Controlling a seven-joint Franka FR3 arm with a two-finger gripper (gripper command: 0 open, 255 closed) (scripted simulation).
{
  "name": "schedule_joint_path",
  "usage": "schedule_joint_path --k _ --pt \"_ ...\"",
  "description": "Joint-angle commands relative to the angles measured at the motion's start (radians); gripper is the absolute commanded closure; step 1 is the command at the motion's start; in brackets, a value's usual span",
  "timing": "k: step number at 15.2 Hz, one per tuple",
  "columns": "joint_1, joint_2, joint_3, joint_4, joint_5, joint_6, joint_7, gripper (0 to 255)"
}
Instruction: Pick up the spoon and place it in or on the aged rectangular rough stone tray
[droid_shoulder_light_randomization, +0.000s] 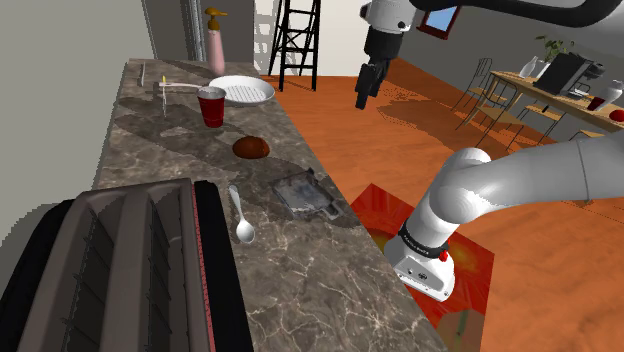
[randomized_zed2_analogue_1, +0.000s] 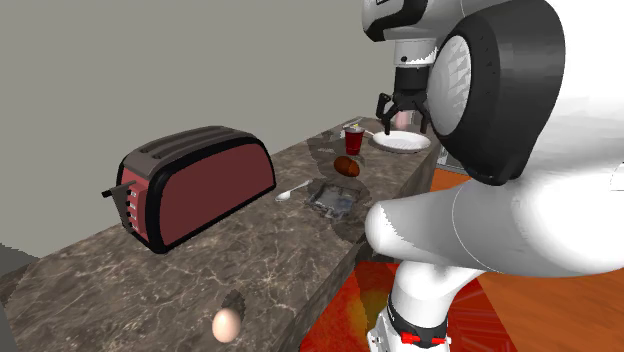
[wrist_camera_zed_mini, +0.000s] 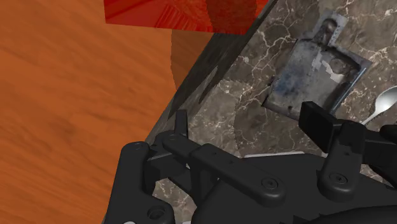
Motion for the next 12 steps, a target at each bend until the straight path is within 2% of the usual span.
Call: schedule_joint_path --k 1,7,12 --pt "0.000 0.000 0.000 0.000 0.000 0.000 0.000 0" --pt "0.010 0.047 0.112 -0.080 0.129 0.116 0.201 0" --pt "0.020 0.133 0.210 -0.110 0.231 0.236 0.360 0"
